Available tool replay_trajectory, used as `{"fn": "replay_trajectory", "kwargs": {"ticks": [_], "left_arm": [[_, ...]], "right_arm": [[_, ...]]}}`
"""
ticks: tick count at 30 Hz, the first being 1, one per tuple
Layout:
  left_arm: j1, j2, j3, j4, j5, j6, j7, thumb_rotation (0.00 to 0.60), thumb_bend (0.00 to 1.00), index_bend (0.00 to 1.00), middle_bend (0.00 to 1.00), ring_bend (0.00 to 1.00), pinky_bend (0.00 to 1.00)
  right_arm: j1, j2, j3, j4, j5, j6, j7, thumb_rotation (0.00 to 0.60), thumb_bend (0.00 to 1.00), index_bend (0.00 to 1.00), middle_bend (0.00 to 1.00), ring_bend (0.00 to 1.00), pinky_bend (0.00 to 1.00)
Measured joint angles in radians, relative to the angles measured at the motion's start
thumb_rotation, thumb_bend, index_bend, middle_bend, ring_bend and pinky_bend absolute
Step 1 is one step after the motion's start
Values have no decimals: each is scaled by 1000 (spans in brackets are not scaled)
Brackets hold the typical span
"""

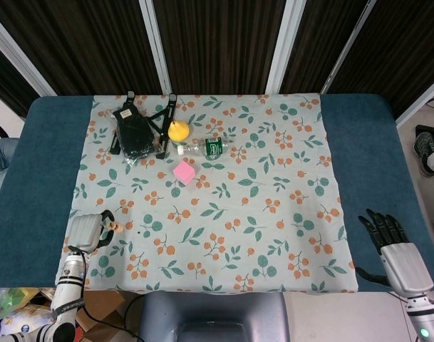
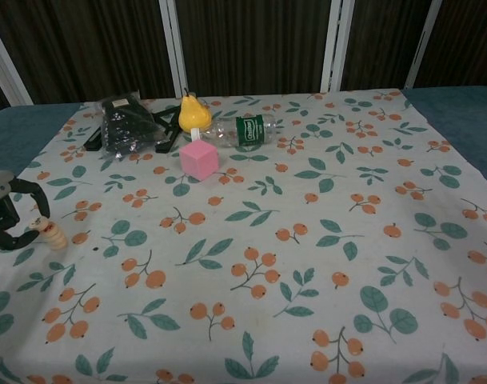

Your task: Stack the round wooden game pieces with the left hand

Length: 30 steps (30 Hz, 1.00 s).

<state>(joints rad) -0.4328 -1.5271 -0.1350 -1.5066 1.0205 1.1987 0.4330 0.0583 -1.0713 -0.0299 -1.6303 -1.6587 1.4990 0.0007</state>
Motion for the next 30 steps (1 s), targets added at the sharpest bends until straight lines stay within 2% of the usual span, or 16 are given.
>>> {"fn": "replay_trajectory", "kwargs": {"ticks": [15, 19, 21, 22, 23, 24, 25, 26, 27, 28, 30], "left_arm": [[6, 4, 9, -8, 27, 12, 2, 600, 393, 392, 1000, 1000, 1000], [18, 24, 11, -43, 71, 43, -28, 600, 395, 362, 1000, 1000, 1000], [28, 39, 16, -63, 110, 65, -54, 600, 400, 313, 954, 962, 999], [37, 50, 22, -75, 146, 83, -82, 600, 403, 247, 787, 798, 895], [44, 61, 30, -83, 178, 97, -109, 600, 403, 175, 576, 567, 673], [53, 73, 40, -90, 214, 110, -142, 600, 403, 140, 464, 440, 540], [66, 94, 59, -99, 268, 129, -190, 600, 403, 80, 280, 228, 263], [77, 113, 76, -104, 311, 144, -228, 600, 403, 47, 184, 112, 107], [90, 132, 95, -108, 355, 162, -265, 600, 403, 25, 111, 42, 29], [110, 158, 123, -110, 414, 192, -313, 600, 403, 16, 68, 11, 2], [146, 190, 163, -104, 498, 250, -376, 600, 403, 11, 32, 0, 0]], "right_arm": [[-1, 0, 1, 0, 1, 1, 1, 600, 205, 0, 0, 0, 37], [-1, 0, 2, 1, 1, 4, 3, 600, 205, 0, 0, 0, 37], [-2, 1, 1, 2, 1, 4, 5, 600, 205, 0, 0, 0, 36], [-2, 1, 2, 3, 2, 3, 4, 600, 205, 0, 0, 0, 36], [-2, 1, 2, 3, 3, 2, 3, 600, 205, 0, 0, 0, 36], [-2, 0, 2, 3, 4, 1, 0, 600, 204, 0, 0, 0, 36], [-1, -1, 1, 3, 5, 0, -3, 600, 204, 0, 0, 0, 36], [-1, -2, 1, 3, 4, -1, -7, 600, 204, 0, 0, 0, 36], [-1, -4, 0, 3, 4, -3, -14, 600, 204, 0, 0, 0, 36], [-1, -6, -1, 3, 4, -5, -19, 600, 204, 0, 0, 0, 36], [0, -10, -2, 2, 4, -10, -33, 600, 205, 0, 0, 0, 36]]}}
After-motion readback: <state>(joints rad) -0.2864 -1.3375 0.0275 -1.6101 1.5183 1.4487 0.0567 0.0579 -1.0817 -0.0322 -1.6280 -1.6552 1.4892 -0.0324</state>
